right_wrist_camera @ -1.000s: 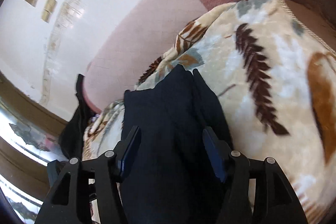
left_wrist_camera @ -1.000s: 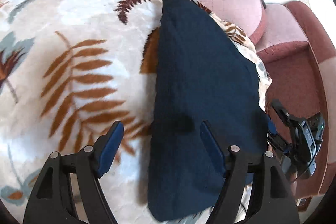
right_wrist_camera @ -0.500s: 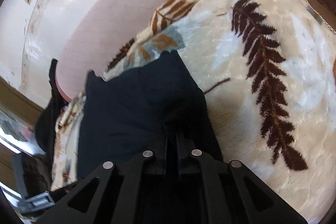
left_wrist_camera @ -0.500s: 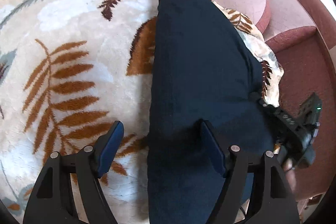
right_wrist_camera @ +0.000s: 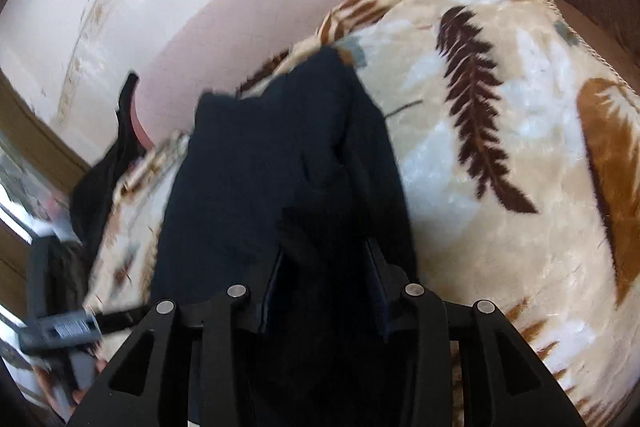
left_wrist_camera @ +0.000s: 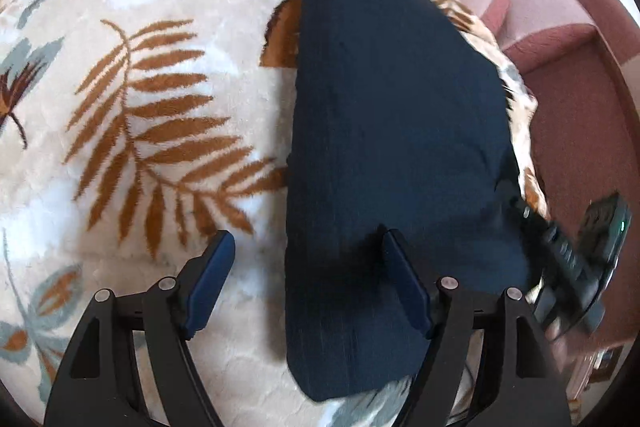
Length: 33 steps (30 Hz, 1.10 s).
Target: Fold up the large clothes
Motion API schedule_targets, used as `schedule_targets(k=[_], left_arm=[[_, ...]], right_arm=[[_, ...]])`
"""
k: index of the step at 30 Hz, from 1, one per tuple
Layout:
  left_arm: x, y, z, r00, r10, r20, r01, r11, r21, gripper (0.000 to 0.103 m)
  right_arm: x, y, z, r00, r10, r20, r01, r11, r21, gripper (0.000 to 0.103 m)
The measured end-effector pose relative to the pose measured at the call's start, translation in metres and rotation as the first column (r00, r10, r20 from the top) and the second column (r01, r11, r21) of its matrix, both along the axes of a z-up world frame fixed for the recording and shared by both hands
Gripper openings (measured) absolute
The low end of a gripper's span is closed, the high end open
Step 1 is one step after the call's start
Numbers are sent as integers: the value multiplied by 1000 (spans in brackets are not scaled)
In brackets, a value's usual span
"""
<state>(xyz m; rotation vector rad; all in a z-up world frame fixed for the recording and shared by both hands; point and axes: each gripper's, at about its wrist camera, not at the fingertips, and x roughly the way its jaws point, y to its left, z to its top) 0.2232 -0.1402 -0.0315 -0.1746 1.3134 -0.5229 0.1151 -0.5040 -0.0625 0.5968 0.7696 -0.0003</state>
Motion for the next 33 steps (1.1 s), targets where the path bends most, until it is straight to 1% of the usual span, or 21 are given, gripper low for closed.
schedule_targets(k=[3,5,6,7,10,12,13,14,15,16,17,18,19,20,21,22,23,24,26,28,33], left_arm=[[9,12,8,1000,11,-15,-12,997,-79,76],[23,20,6,997,49,-55,-56,990,-130,76],[31,21,2,995,61,-84,-73,987,-144,76],[38,19,-2,992,66,-110,-83,985,-152,76],[47,3,-14,987,41,-155,-67,984,-167,76],[48,-9,-20,985,13,-171,-45,982,-184,76],[48,-16,-24,983,-3,-183,-33,980,-197,76],[47,-21,-27,982,-13,-190,-26,978,-205,76],[47,-25,-29,982,-16,-186,-23,978,-205,77],[46,-26,-26,984,-16,-177,-21,978,-206,80],[45,-28,-25,986,-13,-164,-21,978,-206,80],[44,-30,-23,989,-8,-150,-24,978,-206,80],[43,-31,-21,991,-1,-137,-28,978,-206,75],[43,-31,-18,992,5,-125,-30,979,-201,63],[42,-32,-16,994,13,-113,-34,982,-187,59],[41,-32,-14,994,22,-104,-40,983,-179,51],[41,-31,-12,995,33,-95,-49,983,-174,41],[40,-30,-8,996,38,-83,-52,984,-168,37],[39,-27,0,998,38,-52,-46,985,-168,23],[35,-27,12,999,30,-13,-32,986,-164,19],[11,-20,38,997,-6,83,16,994,-112,17]], right_arm=[[-4,-7,23,998,-46,46,47,999,-17,43],[5,-12,31,997,-60,51,59,998,18,59],[9,-13,32,997,-62,44,61,998,29,73],[13,-12,32,997,-65,35,64,998,26,74],[35,1,23,998,-24,-60,18,994,-103,76],[51,11,10,990,9,-138,-41,972,-231,77],[55,12,3,988,15,-154,-56,964,-260,84],[56,8,-5,987,14,-162,-56,965,-257,91],[57,1,-9,986,11,-163,-47,975,-217,93],[57,-8,-16,985,13,-170,-36,990,-135,97],[57,-20,-26,985,20,-169,-22,1000,-13,98],[54,-25,-26,990,19,-139,-17,1000,19,98],[51,-26,-25,994,37,-107,-34,999,35,94],[49,-24,-24,994,75,-74,-72,996,47,85],[49,-20,-24,990,133,-44,-129,989,76,49],[50,-15,-23,989,145,-41,-142,988,66,37],[49,-5,-16,990,139,-37,-139,990,-3,33],[49,2,-12,989,143,-36,-145,989,-39,30],[48,6,-4,992,122,-30,-124,991,-46,21],[42,4,6,995,100,6,-100,995,-10,14],[23,16,28,994,97,48,-98,995,35,12]])
